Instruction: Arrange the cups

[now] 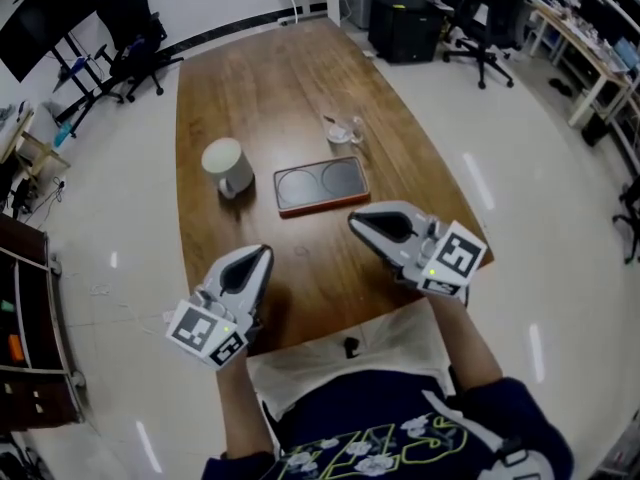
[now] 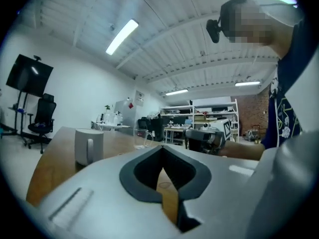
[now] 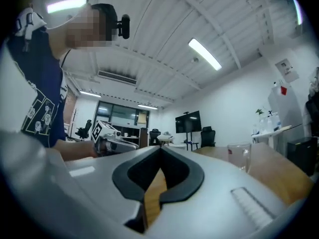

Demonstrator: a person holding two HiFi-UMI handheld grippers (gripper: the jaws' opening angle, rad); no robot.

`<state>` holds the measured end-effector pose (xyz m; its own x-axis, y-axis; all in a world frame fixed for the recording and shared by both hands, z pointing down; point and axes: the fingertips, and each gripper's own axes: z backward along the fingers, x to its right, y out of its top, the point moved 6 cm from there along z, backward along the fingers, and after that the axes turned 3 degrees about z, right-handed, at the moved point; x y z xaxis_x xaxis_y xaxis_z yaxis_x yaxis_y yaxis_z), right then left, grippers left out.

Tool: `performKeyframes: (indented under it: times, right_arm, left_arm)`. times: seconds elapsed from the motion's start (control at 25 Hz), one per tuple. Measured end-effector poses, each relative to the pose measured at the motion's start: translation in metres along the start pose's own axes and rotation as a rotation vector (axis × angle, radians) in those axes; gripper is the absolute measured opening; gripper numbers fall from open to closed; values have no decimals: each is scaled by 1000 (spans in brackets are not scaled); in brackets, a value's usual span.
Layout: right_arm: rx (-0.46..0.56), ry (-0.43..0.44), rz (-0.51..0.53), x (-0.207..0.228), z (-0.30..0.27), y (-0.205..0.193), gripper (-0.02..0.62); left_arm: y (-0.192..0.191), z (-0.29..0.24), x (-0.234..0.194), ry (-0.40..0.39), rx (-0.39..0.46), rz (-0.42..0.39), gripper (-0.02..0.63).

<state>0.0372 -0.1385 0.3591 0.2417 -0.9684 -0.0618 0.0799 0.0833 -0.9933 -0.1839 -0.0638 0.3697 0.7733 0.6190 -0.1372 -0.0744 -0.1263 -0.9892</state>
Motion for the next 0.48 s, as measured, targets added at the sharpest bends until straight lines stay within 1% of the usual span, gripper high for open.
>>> performKeyframes:
  times: [0.08,0.16,0.24,0.32,0.48]
  right_arm:
    - [-33,26,-11,-6,-5,-2,10]
    - [-88,27,-20,-6,-12,-6,10]
    - [-162,21,-29,-4,-21,-15,10]
    - [-236,14,-47,-1,-28,-25,10]
    - [-256,-15,-61,2,-29,-29,9]
  left_arm:
    - [-8,-4,12,-33,-80,-33,2]
    - [-15,-7,18,-79,-131,-33,0]
    - [-16,-7,19,-102,-137,-33,0]
    - [-17,-7,18,-102,-134,-35,0]
    - [-15,-7,18,-101,-134,-29,0]
